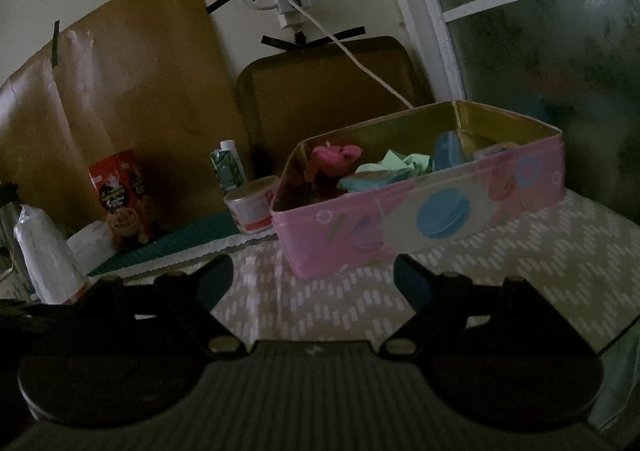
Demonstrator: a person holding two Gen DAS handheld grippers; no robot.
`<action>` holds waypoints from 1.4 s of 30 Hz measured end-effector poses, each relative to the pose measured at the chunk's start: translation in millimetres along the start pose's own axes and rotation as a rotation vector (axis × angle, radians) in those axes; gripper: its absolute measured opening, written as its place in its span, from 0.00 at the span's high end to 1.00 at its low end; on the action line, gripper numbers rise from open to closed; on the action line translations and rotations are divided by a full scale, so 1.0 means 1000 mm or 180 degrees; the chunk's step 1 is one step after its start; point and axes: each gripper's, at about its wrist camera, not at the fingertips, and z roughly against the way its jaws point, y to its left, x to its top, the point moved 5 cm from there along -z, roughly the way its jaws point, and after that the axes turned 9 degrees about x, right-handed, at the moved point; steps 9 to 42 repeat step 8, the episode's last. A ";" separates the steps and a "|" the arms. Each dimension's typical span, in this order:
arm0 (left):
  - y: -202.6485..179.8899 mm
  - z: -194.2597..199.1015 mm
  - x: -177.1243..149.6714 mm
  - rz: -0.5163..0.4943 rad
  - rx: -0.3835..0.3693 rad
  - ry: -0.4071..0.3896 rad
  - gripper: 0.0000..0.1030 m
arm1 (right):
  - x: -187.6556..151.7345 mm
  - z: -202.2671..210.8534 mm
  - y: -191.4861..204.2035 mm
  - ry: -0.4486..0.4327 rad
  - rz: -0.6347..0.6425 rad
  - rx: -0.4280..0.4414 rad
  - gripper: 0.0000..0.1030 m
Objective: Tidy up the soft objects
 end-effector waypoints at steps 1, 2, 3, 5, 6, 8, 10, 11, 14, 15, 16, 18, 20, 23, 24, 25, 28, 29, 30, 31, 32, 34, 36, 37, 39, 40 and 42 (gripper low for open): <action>0.000 0.000 0.000 0.0001 -0.0015 -0.0010 0.00 | 0.000 0.000 0.000 0.0002 0.0000 -0.0004 0.13; 0.000 0.001 0.000 0.0004 -0.0038 -0.0024 0.00 | 0.000 0.000 0.000 0.0006 -0.0002 -0.0007 0.13; 0.000 0.002 0.000 0.0013 -0.0085 -0.0040 0.00 | 0.000 0.000 0.000 0.0009 -0.0005 -0.0009 0.13; 0.000 0.004 0.000 0.0021 -0.0166 -0.0066 0.00 | 0.000 -0.001 0.000 0.0016 -0.0003 -0.0011 0.13; -0.001 0.006 0.000 0.0019 -0.0171 -0.0087 0.00 | -0.001 -0.001 0.000 0.0017 0.0000 -0.0012 0.13; -0.002 0.007 0.001 -0.0008 -0.0169 -0.0141 0.00 | 0.000 -0.001 0.001 0.0020 0.0010 -0.0015 0.13; -0.002 0.007 0.001 -0.0008 -0.0169 -0.0141 0.00 | 0.000 -0.001 0.001 0.0020 0.0010 -0.0015 0.13; -0.002 0.007 0.001 -0.0008 -0.0169 -0.0141 0.00 | 0.000 -0.001 0.001 0.0020 0.0010 -0.0015 0.13; -0.002 0.007 0.001 -0.0008 -0.0169 -0.0141 0.00 | 0.000 -0.001 0.001 0.0020 0.0010 -0.0015 0.13; -0.002 0.007 0.001 -0.0008 -0.0169 -0.0141 0.00 | 0.000 -0.001 0.001 0.0020 0.0010 -0.0015 0.13; -0.002 0.007 0.001 -0.0008 -0.0169 -0.0141 0.00 | 0.000 -0.001 0.001 0.0020 0.0010 -0.0015 0.13; -0.002 0.007 0.001 -0.0008 -0.0169 -0.0141 0.00 | 0.000 -0.001 0.001 0.0020 0.0010 -0.0015 0.13; -0.002 0.007 0.001 -0.0008 -0.0169 -0.0141 0.00 | 0.000 -0.001 0.001 0.0020 0.0010 -0.0015 0.13; -0.002 0.007 0.001 -0.0008 -0.0169 -0.0141 0.00 | 0.000 -0.001 0.001 0.0020 0.0010 -0.0015 0.13; -0.002 0.007 0.001 -0.0008 -0.0169 -0.0141 0.00 | 0.000 -0.001 0.001 0.0020 0.0010 -0.0015 0.13; -0.002 0.007 0.001 -0.0008 -0.0169 -0.0141 0.00 | 0.000 -0.001 0.001 0.0020 0.0010 -0.0015 0.13; -0.002 0.007 0.001 -0.0008 -0.0169 -0.0141 0.00 | 0.000 -0.001 0.001 0.0020 0.0010 -0.0015 0.13; -0.002 0.007 0.001 -0.0008 -0.0169 -0.0141 0.00 | 0.000 -0.001 0.001 0.0020 0.0010 -0.0015 0.13; -0.002 0.007 0.001 -0.0008 -0.0169 -0.0141 0.00 | 0.000 -0.001 0.001 0.0020 0.0010 -0.0015 0.13; -0.002 0.007 0.001 -0.0008 -0.0169 -0.0141 0.00 | 0.000 -0.001 0.001 0.0020 0.0010 -0.0015 0.13; -0.002 0.007 0.001 -0.0008 -0.0169 -0.0141 0.00 | 0.000 -0.001 0.001 0.0020 0.0010 -0.0015 0.13; -0.002 0.007 0.001 -0.0008 -0.0169 -0.0141 0.00 | 0.000 -0.001 0.001 0.0020 0.0010 -0.0015 0.13; -0.002 0.007 0.001 -0.0008 -0.0169 -0.0141 0.00 | 0.000 -0.001 0.001 0.0020 0.0010 -0.0015 0.13; -0.002 0.007 0.001 -0.0008 -0.0169 -0.0141 0.00 | 0.000 -0.001 0.001 0.0020 0.0010 -0.0015 0.13; -0.002 0.007 0.001 -0.0008 -0.0169 -0.0141 0.00 | 0.000 -0.001 0.001 0.0020 0.0010 -0.0015 0.13; -0.002 0.007 0.001 -0.0008 -0.0169 -0.0141 0.00 | 0.000 -0.001 0.001 0.0020 0.0010 -0.0015 0.13; -0.002 0.007 0.001 -0.0008 -0.0169 -0.0141 0.00 | 0.000 -0.001 0.001 0.0020 0.0010 -0.0015 0.13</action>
